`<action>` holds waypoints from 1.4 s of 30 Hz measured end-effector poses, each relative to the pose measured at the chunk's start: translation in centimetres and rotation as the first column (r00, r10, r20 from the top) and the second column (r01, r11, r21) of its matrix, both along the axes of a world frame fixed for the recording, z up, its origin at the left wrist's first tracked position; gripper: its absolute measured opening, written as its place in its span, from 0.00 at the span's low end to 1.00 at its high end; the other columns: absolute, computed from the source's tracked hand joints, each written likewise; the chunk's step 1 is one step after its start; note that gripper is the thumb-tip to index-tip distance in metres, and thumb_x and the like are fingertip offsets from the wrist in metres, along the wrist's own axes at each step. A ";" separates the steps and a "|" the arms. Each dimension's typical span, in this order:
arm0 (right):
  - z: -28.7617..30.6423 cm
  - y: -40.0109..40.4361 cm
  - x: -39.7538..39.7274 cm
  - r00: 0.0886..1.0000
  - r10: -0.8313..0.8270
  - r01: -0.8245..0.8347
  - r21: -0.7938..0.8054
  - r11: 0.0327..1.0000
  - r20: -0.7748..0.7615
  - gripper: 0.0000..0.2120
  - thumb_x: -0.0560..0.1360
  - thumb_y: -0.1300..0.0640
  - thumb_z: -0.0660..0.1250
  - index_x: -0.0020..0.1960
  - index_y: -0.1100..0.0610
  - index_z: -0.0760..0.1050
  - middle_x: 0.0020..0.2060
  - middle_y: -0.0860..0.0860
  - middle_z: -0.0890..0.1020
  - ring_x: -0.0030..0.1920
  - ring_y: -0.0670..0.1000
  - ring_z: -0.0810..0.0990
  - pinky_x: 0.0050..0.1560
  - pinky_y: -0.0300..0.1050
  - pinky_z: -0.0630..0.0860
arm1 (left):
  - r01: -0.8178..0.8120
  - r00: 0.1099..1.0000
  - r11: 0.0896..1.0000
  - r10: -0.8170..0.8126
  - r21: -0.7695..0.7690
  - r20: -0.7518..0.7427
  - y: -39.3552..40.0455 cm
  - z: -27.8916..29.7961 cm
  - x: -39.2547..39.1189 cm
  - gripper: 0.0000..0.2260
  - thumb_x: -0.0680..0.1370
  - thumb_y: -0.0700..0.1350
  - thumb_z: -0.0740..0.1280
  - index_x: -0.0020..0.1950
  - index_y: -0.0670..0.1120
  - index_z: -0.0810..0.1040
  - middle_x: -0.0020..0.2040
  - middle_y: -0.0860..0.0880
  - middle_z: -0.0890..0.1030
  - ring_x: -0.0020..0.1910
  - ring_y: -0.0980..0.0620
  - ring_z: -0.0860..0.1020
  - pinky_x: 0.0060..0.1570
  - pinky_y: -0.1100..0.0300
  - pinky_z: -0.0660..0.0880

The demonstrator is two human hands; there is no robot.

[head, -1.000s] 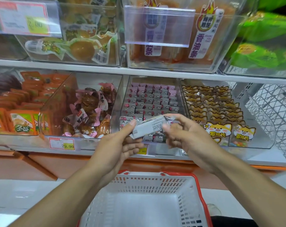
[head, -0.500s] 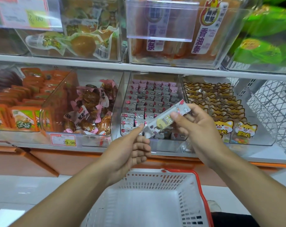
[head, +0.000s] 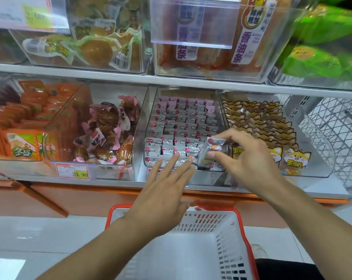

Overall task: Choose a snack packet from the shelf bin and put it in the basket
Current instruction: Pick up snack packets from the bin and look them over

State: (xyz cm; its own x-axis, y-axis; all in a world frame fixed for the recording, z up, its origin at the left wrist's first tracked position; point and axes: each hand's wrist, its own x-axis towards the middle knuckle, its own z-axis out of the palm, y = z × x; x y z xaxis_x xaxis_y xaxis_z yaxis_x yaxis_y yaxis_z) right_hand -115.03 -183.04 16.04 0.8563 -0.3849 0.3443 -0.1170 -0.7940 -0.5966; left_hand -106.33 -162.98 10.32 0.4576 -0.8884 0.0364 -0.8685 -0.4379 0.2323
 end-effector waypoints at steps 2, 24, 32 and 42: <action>-0.2 0.0 0.1 1.000 -0.004 0.002 -0.066 0.998 -0.024 0.13 0.72 0.45 0.76 0.54 0.44 0.80 0.45 0.44 0.79 0.49 0.45 0.74 0.47 0.35 0.68 | -0.014 1.000 0.999 0.014 0.040 0.003 0.0 -0.1 0.0 0.36 0.82 0.61 0.58 0.83 0.56 0.41 0.83 0.58 0.37 0.78 0.56 0.27 0.76 0.49 0.28; 0.1 -0.2 1.0 0.877 -0.243 -0.159 -0.729 0.665 -0.414 0.05 0.77 0.46 0.69 0.49 0.40 0.84 0.46 0.41 0.83 0.49 0.50 0.73 0.47 0.49 0.54 | 0.084 0.995 0.996 -0.084 0.004 0.054 -1.1 -0.3 -1.2 0.36 0.81 0.57 0.62 0.83 0.55 0.45 0.84 0.57 0.44 0.78 0.55 0.28 0.75 0.48 0.27; -0.6 -0.1 1.2 0.931 -0.173 -0.024 -0.525 0.851 -0.323 0.03 0.79 0.52 0.67 0.48 0.45 0.78 0.43 0.43 0.80 0.50 0.50 0.74 0.50 0.49 0.58 | 0.063 0.997 0.998 -0.064 -0.010 -0.042 -1.3 -0.2 -1.2 0.35 0.81 0.57 0.63 0.82 0.56 0.48 0.83 0.59 0.47 0.78 0.57 0.30 0.78 0.46 0.31; 1.4 -0.9 0.1 0.888 -0.339 0.194 0.417 0.888 0.310 0.07 0.83 0.54 0.64 0.46 0.46 0.70 0.38 0.45 0.79 0.36 0.48 0.77 0.38 0.49 0.76 | -0.062 0.970 0.982 0.016 -0.181 -0.244 -0.6 -0.1 -1.5 0.27 0.79 0.58 0.67 0.77 0.61 0.64 0.80 0.62 0.57 0.79 0.63 0.40 0.78 0.56 0.38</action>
